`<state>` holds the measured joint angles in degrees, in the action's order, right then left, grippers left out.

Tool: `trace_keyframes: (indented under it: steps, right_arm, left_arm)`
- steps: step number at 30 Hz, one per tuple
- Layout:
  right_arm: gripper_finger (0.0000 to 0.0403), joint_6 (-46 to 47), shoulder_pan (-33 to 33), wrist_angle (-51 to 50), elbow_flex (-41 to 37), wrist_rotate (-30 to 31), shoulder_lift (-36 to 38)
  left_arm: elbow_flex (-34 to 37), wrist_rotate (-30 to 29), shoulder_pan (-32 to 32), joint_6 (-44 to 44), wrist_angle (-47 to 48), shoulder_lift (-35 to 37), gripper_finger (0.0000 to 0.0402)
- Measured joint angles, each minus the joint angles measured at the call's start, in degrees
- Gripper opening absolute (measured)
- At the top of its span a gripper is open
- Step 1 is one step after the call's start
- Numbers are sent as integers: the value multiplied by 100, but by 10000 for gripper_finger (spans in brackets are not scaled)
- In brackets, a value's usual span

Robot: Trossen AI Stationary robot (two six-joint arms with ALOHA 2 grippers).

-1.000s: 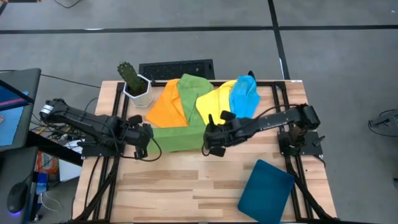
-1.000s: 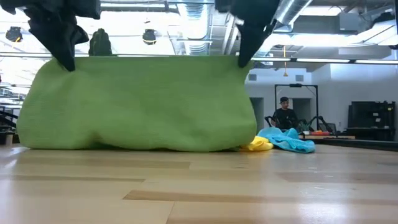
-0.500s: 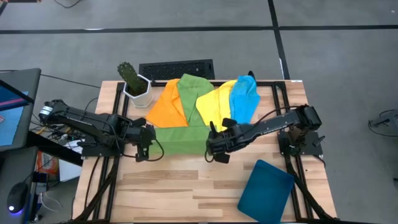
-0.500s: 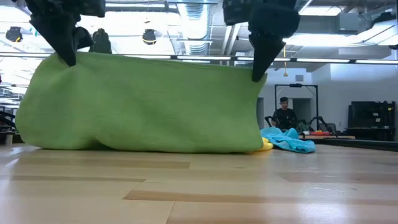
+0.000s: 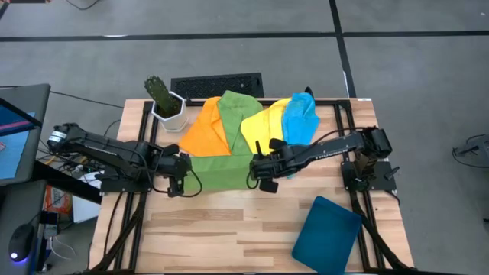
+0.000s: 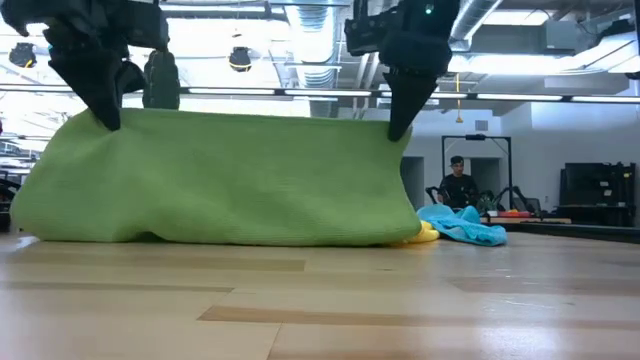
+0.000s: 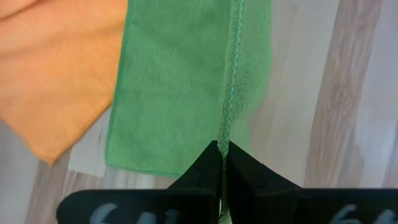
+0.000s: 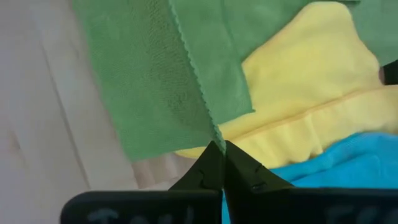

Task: Fold microfiber towels
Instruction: Fold the right green microfiber towel

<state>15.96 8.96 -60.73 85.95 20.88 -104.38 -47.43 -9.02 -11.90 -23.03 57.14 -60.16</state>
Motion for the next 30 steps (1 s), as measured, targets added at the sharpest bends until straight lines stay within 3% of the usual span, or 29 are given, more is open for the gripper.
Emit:
trace_keyframes:
  steps: [8,18,30]
  right_arm:
    - [30,-100,-242,96,0,2,0]
    - [23,-144,-359,554,-481,-73,7]
    - [26,-152,-436,1035,-815,-147,15]
  left_arm:
    - [8,-225,274,390,-11,2,0]
    - [8,-22,739,759,-231,-65,0]
    - [8,-22,761,890,-262,-581,0]
